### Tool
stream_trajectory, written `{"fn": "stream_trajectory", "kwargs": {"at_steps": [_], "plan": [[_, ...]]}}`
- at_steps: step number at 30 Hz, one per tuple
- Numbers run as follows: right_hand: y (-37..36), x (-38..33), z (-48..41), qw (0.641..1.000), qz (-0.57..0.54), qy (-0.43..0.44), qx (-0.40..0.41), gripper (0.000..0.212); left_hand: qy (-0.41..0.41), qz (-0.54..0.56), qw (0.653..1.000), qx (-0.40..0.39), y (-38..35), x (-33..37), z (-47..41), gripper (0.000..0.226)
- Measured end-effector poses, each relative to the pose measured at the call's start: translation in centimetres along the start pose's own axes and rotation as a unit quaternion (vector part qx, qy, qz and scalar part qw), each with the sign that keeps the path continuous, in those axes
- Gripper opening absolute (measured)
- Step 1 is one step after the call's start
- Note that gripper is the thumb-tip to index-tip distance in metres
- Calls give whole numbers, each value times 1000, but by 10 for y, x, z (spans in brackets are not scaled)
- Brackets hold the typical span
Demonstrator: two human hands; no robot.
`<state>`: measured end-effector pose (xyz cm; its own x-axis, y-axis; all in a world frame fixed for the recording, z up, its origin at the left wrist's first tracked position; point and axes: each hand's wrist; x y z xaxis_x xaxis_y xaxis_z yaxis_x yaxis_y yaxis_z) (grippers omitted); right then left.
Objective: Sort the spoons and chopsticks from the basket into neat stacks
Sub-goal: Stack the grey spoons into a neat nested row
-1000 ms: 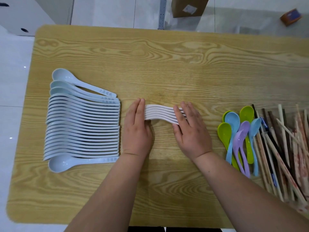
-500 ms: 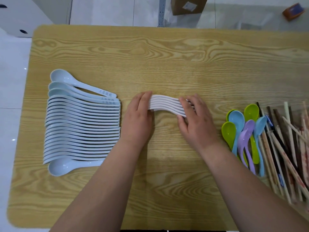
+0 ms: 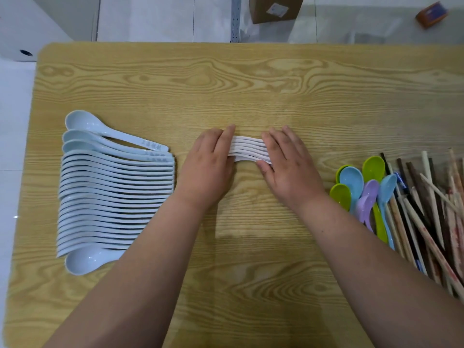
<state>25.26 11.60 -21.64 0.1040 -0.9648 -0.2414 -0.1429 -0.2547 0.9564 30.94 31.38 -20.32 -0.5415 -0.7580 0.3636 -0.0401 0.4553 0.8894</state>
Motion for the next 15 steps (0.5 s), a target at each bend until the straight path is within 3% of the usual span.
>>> {"fn": "stream_trajectory", "kwargs": {"at_steps": [7, 15], "plan": [[1, -3, 0, 1000, -8, -14, 1, 58, 2, -10, 1000, -29, 3, 0, -4, 47], [9, -1, -1, 999, 9, -25, -38, 72, -9, -38, 998, -38, 10, -3, -2, 59]]}}
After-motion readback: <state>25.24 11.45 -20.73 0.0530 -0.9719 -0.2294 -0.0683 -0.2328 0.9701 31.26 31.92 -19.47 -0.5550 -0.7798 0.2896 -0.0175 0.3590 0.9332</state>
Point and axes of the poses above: each hand's wrist, its own z-axis away from the middle knuckle, its own y-axis out of the back of the hand, x = y × z, and after that the axes turned 1 degree about x, right-handed
